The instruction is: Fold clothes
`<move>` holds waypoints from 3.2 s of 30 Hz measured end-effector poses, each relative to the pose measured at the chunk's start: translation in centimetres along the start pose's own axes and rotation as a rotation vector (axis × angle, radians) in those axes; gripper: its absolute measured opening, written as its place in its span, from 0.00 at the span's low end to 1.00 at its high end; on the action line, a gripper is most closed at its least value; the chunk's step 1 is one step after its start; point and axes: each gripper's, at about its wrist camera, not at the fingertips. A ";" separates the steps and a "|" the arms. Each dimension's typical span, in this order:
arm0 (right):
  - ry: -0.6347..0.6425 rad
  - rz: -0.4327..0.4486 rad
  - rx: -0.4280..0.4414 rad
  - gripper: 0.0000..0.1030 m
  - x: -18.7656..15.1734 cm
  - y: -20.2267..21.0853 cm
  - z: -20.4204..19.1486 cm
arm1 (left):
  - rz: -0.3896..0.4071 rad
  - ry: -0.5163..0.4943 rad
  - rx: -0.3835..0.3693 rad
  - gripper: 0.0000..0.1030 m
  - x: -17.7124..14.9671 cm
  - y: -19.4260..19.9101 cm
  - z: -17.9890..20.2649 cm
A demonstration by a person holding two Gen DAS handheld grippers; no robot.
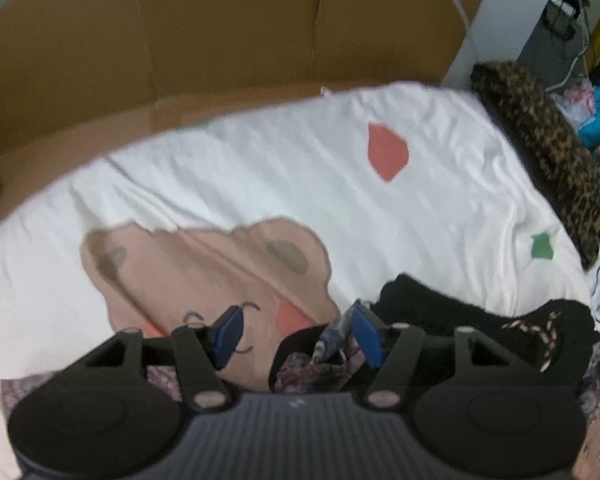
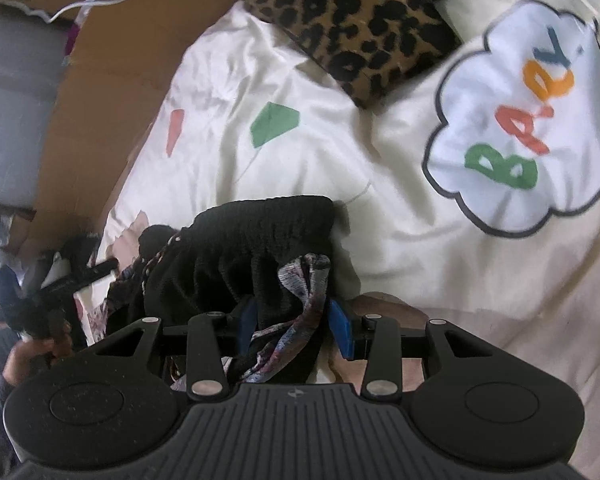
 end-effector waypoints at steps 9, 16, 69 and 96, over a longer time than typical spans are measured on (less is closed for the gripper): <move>-0.048 -0.032 0.017 0.57 -0.4 -1.7 0.0 | -0.083 0.060 -0.068 0.62 -1.2 -2.7 -1.3; -0.065 -0.057 0.011 0.57 -0.7 -3.5 -0.1 | -0.107 0.065 -0.100 0.61 -1.3 -3.5 -1.5; 0.572 0.094 0.007 0.07 7.3 -10.8 -20.7 | 0.305 0.353 0.064 0.10 -1.3 8.4 -13.9; 0.748 0.136 -0.072 0.06 12.2 -21.3 -31.3 | 0.377 0.474 0.152 0.10 0.8 7.0 -20.5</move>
Point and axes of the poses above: each gripper's, at about its wrist camera, not at the fingertips, and y roughly against the way its jaws point, z to its right, x to its top, and after that the axes turned 7 degrees about z, right-handed
